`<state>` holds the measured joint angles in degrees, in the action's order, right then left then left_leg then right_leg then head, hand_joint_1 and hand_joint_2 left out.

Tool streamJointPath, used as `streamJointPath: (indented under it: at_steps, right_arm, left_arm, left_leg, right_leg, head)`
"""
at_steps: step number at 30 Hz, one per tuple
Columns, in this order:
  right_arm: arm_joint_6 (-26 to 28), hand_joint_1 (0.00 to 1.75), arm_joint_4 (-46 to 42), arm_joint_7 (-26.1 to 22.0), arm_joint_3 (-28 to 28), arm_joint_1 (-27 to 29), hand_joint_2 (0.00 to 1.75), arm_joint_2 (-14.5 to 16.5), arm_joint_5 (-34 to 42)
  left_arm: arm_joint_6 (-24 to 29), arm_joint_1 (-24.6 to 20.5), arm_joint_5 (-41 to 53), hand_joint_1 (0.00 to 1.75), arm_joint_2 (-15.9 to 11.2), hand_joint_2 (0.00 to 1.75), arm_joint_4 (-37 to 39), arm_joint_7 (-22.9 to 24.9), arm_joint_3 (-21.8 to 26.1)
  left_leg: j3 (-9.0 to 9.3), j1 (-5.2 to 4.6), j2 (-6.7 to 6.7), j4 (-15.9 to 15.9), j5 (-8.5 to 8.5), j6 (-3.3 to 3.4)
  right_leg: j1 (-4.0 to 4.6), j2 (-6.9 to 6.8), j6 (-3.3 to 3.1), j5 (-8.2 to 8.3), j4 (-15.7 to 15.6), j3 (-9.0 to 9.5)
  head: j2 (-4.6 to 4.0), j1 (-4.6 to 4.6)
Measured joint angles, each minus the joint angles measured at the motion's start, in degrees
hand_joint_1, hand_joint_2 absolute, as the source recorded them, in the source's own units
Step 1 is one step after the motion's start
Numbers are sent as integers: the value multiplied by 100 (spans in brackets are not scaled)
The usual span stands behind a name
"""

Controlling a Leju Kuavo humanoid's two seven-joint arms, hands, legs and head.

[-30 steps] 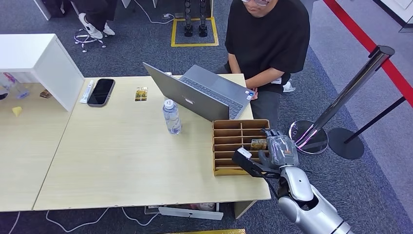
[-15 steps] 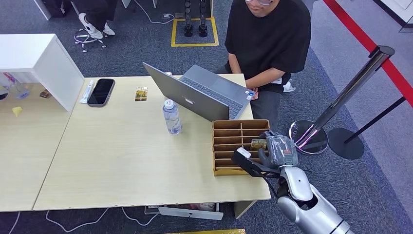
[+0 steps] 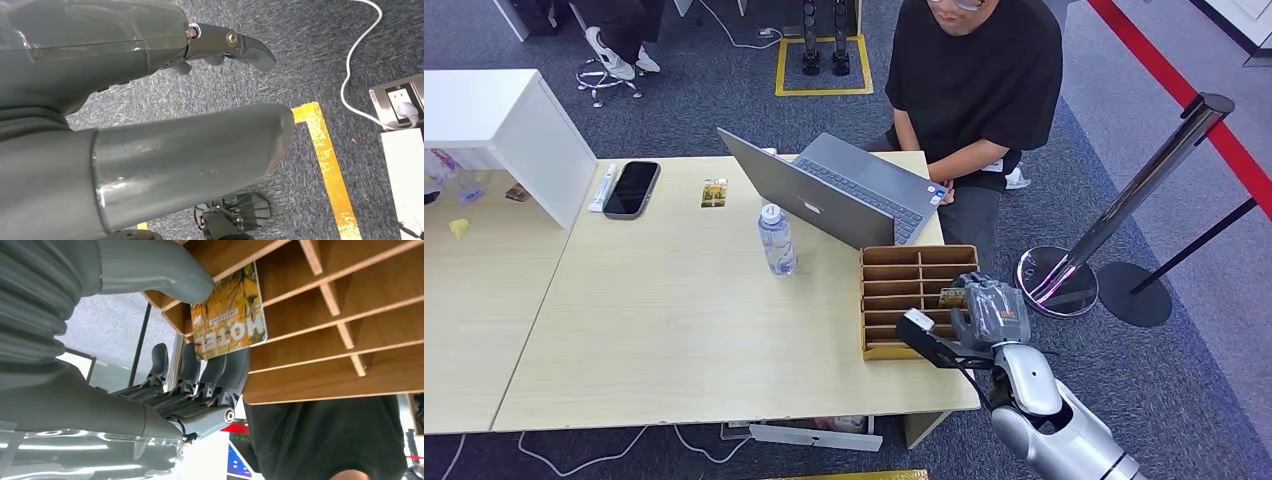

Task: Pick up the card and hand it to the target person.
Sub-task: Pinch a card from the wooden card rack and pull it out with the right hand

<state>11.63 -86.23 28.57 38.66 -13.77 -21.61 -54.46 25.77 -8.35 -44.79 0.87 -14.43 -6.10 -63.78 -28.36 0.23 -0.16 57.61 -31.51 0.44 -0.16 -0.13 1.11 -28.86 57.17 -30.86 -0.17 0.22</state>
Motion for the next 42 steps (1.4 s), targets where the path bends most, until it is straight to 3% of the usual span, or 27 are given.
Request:
streamJointPath:
  at_steps: [4, 9, 26, 42]
  right_arm:
    - [-20, 118, 16, -3, 48, -10, 175, 8, -17]
    - [-23, 131, 55, -9, 73, -47, 175, 26, -28]
    - [47, 143, 136, -29, 78, -82, 175, 56, -34]
    - [201, 138, -14, 26, 84, -85, 175, 54, -98]
  left_arm:
    - [0, -3, 15, 0, 0, 0, 0, 2, 0]
    - [0, -10, 37, 0, 0, 0, 0, 5, -2]
    - [0, -33, 50, 0, 0, 0, 0, 18, -2]
    - [2, -30, 50, 0, 0, 0, 0, 0, -2]
  left_leg:
    - [0, 0, 0, 0, 0, 0]
    - [1, 0, 0, 0, 0, 0]
    - [4, 0, 0, 0, 0, 0]
    - [3, 0, 0, 0, 0, 0]
  right_leg:
    - [0, 0, 0, 0, 0, 0]
    - [0, 0, 0, 0, 0, 1]
    - [0, 1, 0, 0, 0, 2]
    - [0, 1, 0, 1, 0, 2]
  head:
    - [0, 1]
    - [0, 1]
    - [0, 1]
    - [0, 1]
